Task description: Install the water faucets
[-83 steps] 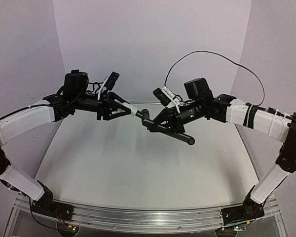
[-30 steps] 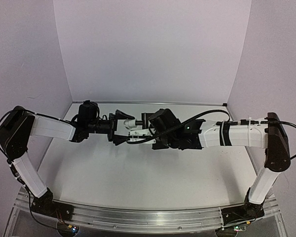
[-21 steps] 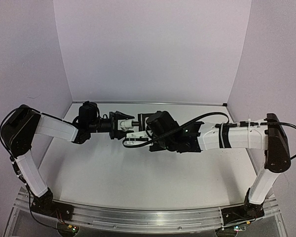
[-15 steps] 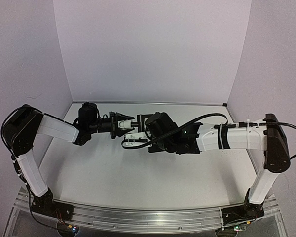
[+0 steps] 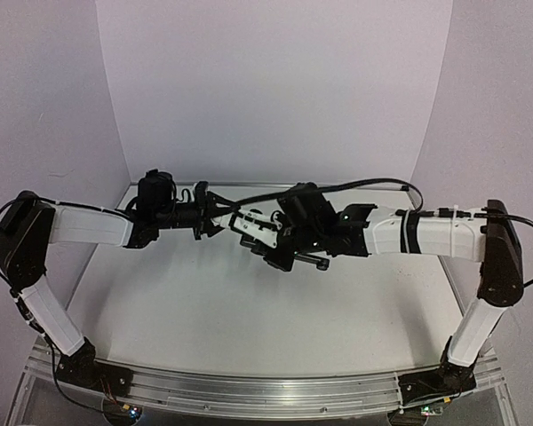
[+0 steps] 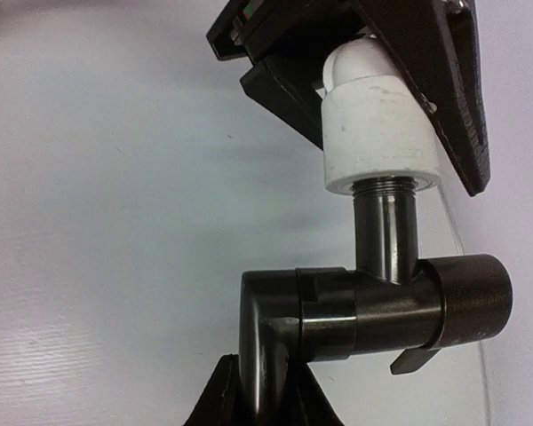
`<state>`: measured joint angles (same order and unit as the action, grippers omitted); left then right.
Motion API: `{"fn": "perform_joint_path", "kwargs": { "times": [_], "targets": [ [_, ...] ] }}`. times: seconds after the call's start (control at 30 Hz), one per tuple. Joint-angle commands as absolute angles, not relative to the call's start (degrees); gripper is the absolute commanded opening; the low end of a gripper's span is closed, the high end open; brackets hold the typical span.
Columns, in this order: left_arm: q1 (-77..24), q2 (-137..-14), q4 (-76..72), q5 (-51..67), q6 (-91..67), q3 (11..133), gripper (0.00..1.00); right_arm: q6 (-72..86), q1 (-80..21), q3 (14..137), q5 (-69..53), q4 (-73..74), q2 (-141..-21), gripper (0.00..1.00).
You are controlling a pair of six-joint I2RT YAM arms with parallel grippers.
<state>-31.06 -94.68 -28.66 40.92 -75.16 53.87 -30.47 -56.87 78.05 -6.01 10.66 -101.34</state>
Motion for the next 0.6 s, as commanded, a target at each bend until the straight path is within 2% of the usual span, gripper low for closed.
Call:
{"fn": "perform_joint_path", "kwargs": {
  "times": [0.0,0.13,0.37,0.5,0.53,0.57],
  "targets": [
    [-31.44,-88.12,-28.95,40.59,-49.88,59.08,0.07,-15.47,-53.73,83.74,-43.52,6.86,-94.97,0.00],
    [-31.66,-84.89,-27.51,45.83,-34.63,59.59,0.04,-10.40,-52.06,86.62,-60.35,7.01,-94.42,0.00],
    [-31.92,-81.57,-31.47,64.59,-20.11,59.94,0.05,-8.45,-51.84,89.58,-90.38,6.90,-95.27,0.00],
    [-31.90,-81.24,-32.11,72.26,-18.13,61.55,0.03,-9.81,-51.76,88.96,-92.93,7.13,-94.79,0.00],
    [-31.91,-81.06,-30.96,72.27,-17.36,62.11,0.06,-9.89,-51.52,88.71,-92.78,7.19,-94.82,0.00],
    [-31.89,-80.67,-28.00,71.41,-15.25,62.79,0.16,-10.06,-51.02,88.32,-92.82,7.17,-94.81,0.00]
  ]
}}
